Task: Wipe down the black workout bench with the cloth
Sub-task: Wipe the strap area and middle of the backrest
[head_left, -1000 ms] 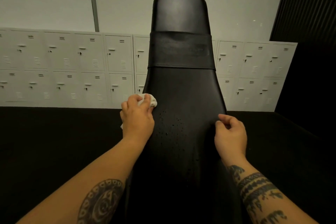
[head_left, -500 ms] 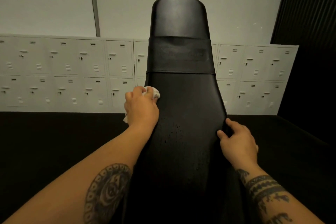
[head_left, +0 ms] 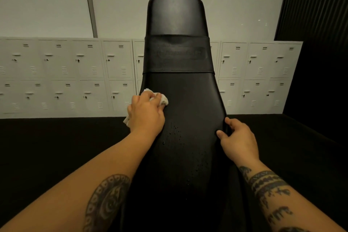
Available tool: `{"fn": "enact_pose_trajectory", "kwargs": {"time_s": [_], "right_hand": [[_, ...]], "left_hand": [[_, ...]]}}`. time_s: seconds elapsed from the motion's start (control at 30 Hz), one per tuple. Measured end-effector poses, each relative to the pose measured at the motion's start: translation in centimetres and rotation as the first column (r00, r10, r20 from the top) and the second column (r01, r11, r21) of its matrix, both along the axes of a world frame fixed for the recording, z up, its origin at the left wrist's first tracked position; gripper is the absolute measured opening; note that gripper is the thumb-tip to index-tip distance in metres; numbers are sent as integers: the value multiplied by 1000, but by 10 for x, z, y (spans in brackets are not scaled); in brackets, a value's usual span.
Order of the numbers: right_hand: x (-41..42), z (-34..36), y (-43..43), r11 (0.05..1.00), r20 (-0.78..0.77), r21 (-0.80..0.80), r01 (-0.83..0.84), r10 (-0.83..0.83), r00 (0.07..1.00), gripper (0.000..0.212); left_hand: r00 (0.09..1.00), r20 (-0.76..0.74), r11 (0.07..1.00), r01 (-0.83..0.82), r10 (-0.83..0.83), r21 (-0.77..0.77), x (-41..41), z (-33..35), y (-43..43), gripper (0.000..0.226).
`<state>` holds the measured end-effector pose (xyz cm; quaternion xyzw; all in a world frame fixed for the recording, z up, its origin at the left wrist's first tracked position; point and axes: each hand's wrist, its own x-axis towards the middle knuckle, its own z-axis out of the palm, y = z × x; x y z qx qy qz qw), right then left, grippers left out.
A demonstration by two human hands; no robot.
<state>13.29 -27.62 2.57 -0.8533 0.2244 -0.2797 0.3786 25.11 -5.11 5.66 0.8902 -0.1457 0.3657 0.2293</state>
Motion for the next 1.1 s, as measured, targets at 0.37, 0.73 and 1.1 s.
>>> {"fn": "enact_pose_trajectory", "kwargs": {"time_s": [0.37, 0.73, 1.1], "right_hand": [[-1, 0, -1, 999, 8, 41, -1, 0, 1000, 56], [-2, -5, 4, 998, 44, 57, 6, -9, 999, 54], [1, -6, -5, 999, 24, 45, -1, 0, 1000, 56]], "left_hand": [[997, 35, 987, 62, -68, 148, -10, -11, 8, 41], [978, 40, 955, 189, -204, 229, -41, -44, 8, 45], [945, -57, 914, 326, -322, 240, -54, -42, 2, 43]]}}
